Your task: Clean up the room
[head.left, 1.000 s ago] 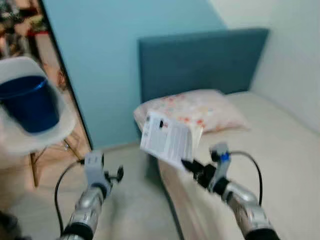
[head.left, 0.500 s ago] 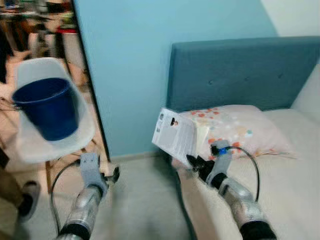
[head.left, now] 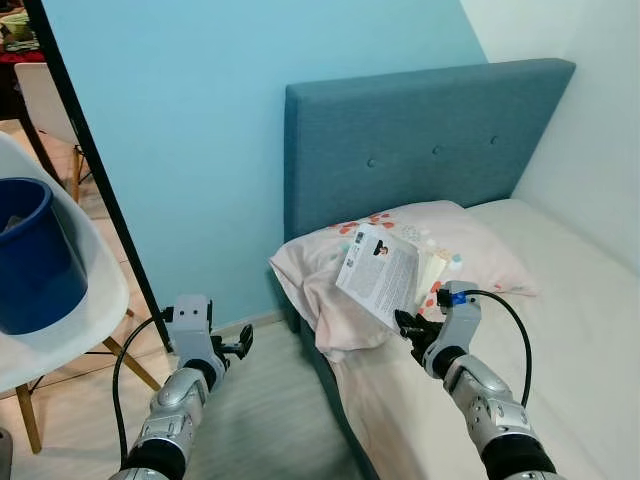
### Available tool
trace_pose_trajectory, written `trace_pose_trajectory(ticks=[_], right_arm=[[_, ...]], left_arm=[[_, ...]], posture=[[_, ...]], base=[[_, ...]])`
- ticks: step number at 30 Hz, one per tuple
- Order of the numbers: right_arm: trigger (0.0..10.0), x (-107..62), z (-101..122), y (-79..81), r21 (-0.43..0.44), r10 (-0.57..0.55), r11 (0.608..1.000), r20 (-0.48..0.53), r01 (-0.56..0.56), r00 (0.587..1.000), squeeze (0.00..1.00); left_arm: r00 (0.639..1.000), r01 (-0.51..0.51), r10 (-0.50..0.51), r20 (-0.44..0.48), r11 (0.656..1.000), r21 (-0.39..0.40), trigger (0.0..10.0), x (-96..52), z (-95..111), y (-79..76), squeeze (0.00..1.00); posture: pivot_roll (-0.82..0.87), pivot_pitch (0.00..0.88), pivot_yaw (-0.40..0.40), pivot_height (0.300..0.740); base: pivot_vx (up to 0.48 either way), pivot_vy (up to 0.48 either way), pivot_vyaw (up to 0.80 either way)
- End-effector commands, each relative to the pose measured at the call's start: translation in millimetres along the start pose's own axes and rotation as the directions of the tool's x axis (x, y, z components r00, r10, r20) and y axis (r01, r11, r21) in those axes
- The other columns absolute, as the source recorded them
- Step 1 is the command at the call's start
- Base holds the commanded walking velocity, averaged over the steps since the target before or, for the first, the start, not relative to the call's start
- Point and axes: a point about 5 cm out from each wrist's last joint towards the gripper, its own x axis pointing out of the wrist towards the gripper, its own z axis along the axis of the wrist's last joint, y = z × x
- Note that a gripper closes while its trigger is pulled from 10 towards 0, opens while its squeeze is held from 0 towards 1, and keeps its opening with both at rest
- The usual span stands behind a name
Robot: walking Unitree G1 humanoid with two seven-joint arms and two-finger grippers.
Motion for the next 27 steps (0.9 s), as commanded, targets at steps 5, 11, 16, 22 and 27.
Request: trace_pose_trajectory(ticks=[5, 11, 16, 22, 27], right_arm=[[10.0, 2.4, -2.4, -0.2, 0.056, -0.003, 0.998, -0.045, 0.005, 0.999, 0.0], [10.0, 0.7, -11.8, -6.4, 0.17, -0.047, 0.984, -0.082, 0.06, 0.995, 0.0], [10.0, -3.1, -26.8, -13.6, 0.332, -0.1, 0.932, -0.143, 0.143, 0.985, 0.0], [10.0, -13.1, -46.5, -23.0, 0.564, -0.129, 0.798, -0.184, 0.212, 0.974, 0.0], [10.0, -17.4, -50.1, -29.5, 0.603, -0.162, 0.76, -0.183, 0.241, 0.97, 0.0]], left_arm=[[1.0, -0.021, 0.02, -0.021, 1.0, -0.016, 10.0, -0.5, -4.6, -0.1, 0.0], [1.0, -0.009, 0.009, -0.006, 0.999, 0.037, 10.0, -0.3, -1.4, -0.4, 0.0], [1.0, -0.009, 0.007, 0.02, 0.995, 0.096, 10.0, 1.0, 6.2, 2.2, 0.0], [0.996, 0.022, -0.042, 0.082, 0.973, 0.231, 10.0, 4.5, 25.8, 2.9, 0.0], [0.995, 0.028, -0.051, 0.082, 0.963, 0.268, 10.0, 5.0, 27.7, 2.0, 0.0]], posture=[[-0.05, 0.0, -0.046, 0.735], [-0.05, 0.0, -0.049, 0.72], [-0.06, 0.0, -0.049, 0.705], [-0.05, 0.0, -0.048, 0.675], [-0.04, 0.0, -0.041, 0.655]], base=[[0.0, 0.0, 0.0], [0.0, 0.0, 0.0], [0.0, 0.0, 0.0], [0.0, 0.0, 0.0], [0.0, 0.0, 0.0]])
